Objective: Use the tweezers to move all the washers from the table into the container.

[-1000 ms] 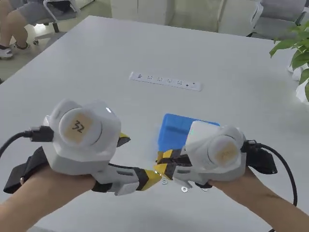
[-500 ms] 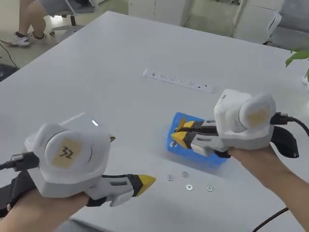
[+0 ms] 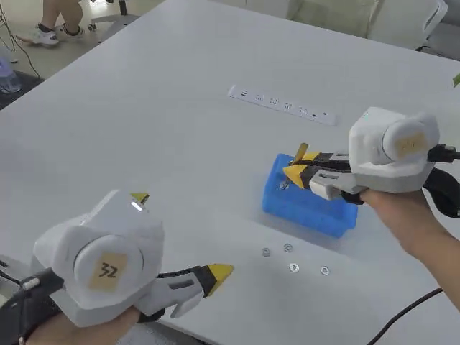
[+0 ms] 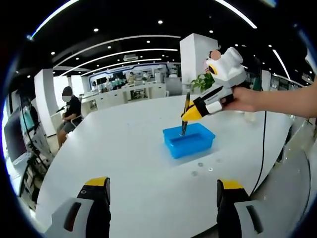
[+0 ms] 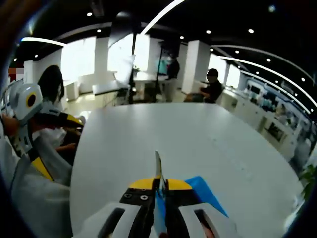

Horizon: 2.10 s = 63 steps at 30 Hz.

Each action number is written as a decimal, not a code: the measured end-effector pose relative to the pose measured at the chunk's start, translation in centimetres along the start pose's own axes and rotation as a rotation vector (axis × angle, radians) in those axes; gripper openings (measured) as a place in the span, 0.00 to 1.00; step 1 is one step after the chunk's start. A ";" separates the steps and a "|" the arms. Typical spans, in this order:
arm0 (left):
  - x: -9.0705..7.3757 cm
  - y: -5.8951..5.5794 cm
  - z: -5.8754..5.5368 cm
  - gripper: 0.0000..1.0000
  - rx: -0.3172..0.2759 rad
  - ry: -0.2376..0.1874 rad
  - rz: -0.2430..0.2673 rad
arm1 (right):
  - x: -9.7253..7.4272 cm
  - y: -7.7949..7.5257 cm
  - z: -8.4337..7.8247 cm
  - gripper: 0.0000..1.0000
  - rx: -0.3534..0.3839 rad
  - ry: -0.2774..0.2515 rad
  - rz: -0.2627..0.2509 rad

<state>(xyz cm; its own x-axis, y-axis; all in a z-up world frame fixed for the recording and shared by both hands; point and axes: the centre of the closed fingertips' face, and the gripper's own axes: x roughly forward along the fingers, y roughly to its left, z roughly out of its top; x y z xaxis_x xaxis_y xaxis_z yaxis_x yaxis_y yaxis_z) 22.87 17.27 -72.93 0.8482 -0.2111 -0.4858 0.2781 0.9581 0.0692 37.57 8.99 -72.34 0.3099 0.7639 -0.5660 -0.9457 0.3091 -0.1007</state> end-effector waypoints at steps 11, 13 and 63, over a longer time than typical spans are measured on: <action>1.3 0.6 -1.6 0.88 0.030 -0.009 0.051 | 3.2 -2.2 -2.4 0.04 0.108 0.014 -0.045; 1.4 0.4 -1.5 0.89 0.036 -0.020 0.052 | 3.7 -2.3 -2.9 0.04 0.128 0.020 -0.049; 1.2 0.7 -1.6 0.99 0.125 -0.019 0.101 | -0.9 3.7 -1.8 0.04 0.222 -0.090 -0.011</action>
<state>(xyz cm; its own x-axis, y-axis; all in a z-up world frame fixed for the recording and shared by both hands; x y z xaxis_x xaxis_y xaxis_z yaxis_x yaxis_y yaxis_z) 23.38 18.04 -74.89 0.8830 -0.1194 -0.4539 0.2433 0.9435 0.2251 33.62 8.42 -73.62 0.3368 0.8042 -0.4897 -0.9005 0.4270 0.0818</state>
